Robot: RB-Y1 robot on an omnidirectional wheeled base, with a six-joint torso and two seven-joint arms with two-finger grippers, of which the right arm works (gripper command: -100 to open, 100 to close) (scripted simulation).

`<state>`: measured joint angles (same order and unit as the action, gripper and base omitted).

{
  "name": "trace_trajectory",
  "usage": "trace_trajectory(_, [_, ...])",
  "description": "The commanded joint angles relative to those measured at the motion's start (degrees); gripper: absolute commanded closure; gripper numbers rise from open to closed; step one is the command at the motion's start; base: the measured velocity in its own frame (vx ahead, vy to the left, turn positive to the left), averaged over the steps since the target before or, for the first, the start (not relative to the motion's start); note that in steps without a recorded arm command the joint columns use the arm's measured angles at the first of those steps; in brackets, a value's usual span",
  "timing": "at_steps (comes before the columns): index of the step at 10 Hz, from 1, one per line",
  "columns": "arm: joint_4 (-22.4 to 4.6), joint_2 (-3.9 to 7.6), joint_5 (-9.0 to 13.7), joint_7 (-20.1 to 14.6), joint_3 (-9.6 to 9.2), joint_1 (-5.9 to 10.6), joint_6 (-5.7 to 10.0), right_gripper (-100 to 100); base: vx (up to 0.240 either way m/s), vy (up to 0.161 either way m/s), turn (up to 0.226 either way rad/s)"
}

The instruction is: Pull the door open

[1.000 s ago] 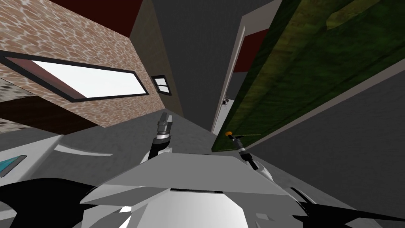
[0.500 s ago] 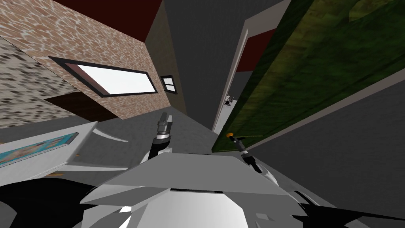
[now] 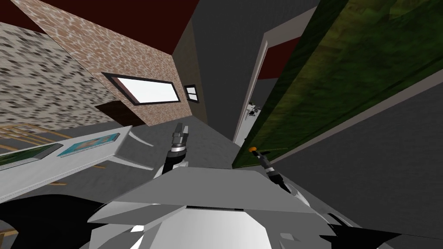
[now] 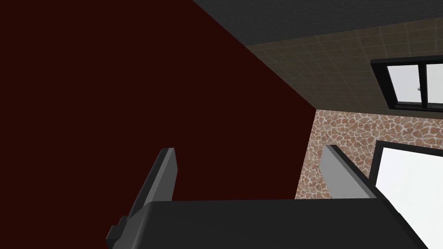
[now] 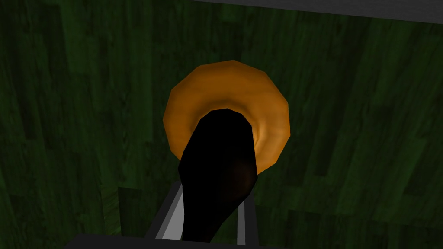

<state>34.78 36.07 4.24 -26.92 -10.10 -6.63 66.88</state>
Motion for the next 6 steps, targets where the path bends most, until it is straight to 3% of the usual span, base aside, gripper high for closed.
trace_trajectory(1, [-0.46, 0.18, 0.09, -0.08, -0.13, -0.15, 0.75, 100, -0.164, -0.062, 0.181])
trace_trajectory(6, [-1.83, 0.72, 0.35, -0.31, -0.51, -0.61, 3.01, 100, -0.200, -0.097, 0.174])
